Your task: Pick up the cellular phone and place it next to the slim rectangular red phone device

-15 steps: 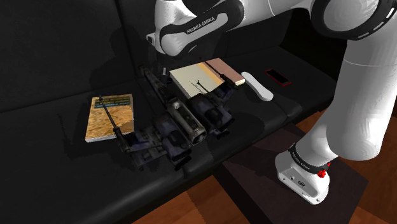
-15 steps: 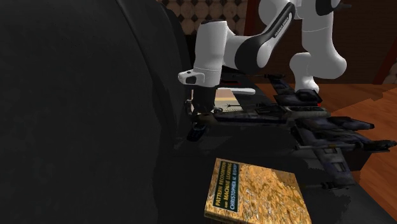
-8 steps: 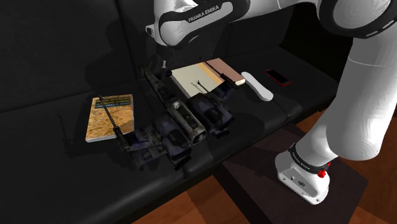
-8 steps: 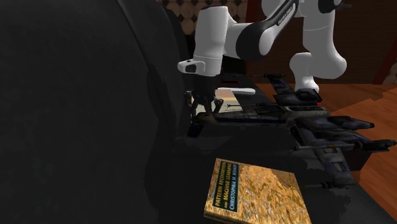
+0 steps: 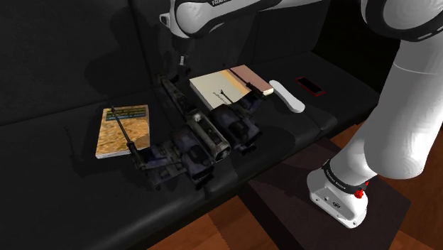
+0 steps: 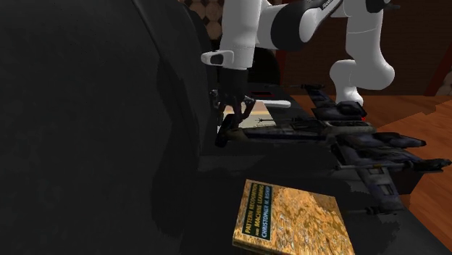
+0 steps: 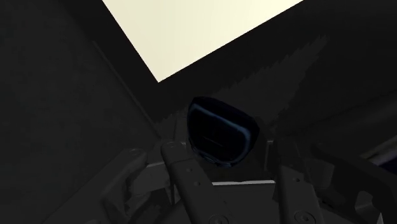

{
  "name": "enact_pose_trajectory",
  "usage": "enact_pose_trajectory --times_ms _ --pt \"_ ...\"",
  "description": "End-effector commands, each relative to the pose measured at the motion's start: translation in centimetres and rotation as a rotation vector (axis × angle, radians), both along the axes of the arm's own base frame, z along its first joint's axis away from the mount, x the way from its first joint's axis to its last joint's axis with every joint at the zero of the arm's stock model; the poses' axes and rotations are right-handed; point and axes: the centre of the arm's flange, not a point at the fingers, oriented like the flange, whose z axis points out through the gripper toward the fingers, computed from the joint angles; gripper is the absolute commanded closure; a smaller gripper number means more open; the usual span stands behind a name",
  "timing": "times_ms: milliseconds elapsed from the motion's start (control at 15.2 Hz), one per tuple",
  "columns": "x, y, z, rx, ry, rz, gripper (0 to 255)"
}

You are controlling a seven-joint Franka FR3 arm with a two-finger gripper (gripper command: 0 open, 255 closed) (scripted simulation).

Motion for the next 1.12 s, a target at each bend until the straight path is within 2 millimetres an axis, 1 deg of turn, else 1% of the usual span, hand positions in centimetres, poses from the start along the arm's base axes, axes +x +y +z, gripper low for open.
enact_pose_trajectory --times_ms 0,66,132,1056 --pt "0.0 -0.2 1.0 0.000 0.000 0.000 255" --pt "0.0 -0.2 1.5 0.000 0.000 0.000 255" --pt "0.0 -0.2 1.5 0.000 0.000 0.000 255" --pt "-11.0 -15.0 1.9 0.000 0.000 0.000 255"
